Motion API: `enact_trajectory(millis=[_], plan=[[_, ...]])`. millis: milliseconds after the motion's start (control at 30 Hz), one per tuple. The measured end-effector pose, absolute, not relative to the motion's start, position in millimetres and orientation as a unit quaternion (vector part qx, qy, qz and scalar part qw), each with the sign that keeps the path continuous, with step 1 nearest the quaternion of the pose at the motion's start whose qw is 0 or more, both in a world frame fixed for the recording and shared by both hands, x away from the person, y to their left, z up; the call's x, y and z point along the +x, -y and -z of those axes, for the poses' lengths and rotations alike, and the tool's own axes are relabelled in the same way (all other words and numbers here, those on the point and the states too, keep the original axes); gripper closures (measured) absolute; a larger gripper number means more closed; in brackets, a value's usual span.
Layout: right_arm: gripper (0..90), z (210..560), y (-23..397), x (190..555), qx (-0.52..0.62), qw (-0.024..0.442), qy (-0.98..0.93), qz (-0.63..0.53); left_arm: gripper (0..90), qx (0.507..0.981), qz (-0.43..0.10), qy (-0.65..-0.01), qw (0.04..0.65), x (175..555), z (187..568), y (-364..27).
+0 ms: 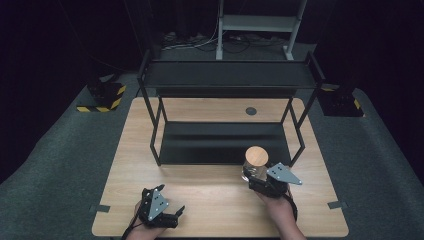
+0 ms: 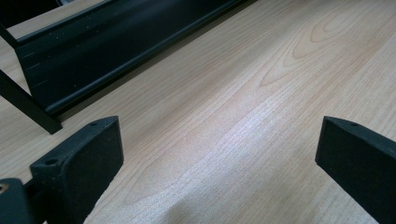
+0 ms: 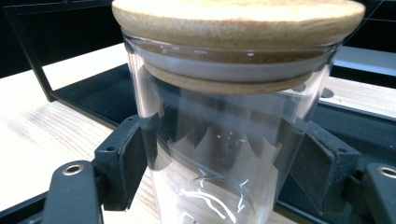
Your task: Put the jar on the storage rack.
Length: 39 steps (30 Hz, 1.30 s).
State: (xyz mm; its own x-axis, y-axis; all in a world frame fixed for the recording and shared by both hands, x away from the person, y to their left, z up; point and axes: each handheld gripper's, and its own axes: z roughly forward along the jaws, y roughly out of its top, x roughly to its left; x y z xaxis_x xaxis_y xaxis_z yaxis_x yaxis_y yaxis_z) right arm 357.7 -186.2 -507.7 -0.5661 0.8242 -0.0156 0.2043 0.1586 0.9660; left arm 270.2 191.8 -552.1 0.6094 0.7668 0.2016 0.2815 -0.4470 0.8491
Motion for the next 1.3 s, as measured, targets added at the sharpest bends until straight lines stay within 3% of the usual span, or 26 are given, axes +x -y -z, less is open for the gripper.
enact_trajectory(millis=[1300], plan=[[25.6, 504, 177, 393, 0.372, 0.307, -0.696, -0.531, 1.4, 0.795, -0.294, -0.330, 0.416, 270, 552, -193]])
